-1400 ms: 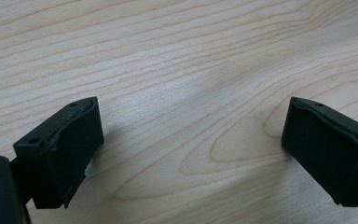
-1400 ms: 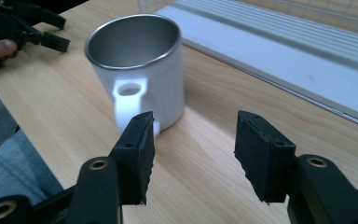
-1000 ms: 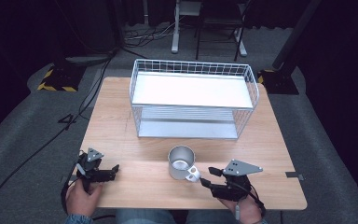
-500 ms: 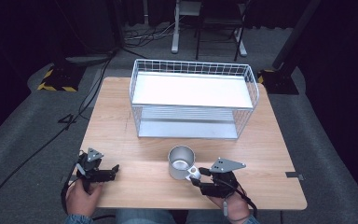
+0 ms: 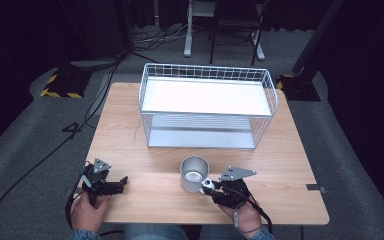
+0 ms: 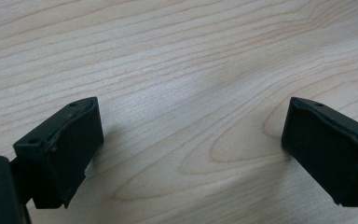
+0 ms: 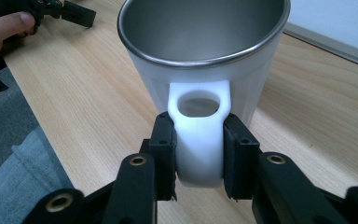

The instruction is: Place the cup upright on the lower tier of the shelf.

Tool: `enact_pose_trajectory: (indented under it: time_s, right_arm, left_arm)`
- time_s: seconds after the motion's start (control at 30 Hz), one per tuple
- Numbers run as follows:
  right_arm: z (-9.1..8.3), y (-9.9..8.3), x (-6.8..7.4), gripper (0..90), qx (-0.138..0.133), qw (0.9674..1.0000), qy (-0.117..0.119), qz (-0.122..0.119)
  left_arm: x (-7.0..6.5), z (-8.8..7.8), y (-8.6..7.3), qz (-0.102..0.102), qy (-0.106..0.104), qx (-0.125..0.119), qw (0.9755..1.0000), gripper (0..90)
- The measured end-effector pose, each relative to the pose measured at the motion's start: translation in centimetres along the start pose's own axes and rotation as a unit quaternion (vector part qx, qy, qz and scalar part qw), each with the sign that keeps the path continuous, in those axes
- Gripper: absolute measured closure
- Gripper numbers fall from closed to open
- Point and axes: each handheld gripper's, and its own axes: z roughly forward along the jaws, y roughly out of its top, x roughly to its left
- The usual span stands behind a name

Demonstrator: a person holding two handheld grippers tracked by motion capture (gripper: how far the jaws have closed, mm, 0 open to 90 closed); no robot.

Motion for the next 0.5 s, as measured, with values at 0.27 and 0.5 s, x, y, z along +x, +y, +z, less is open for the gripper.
enact_pose_trajectory:
  time_s: [0.27, 0.5]
  right_arm:
    - [0.00, -0.05, 0.48, 71.2, -0.009, 0.9998, -0.011, -0.014]
    - [-0.10, -0.08, 0.80, 71.5, -0.028, 0.9991, -0.021, -0.025]
  left_arm:
    - [0.00, 0.01, 0.00, 0.000, 0.000, 0.000, 1.0000, 5.7]
    - [0.00, 0.01, 0.00, 0.000, 0.000, -0.001, 1.0000, 5.8]
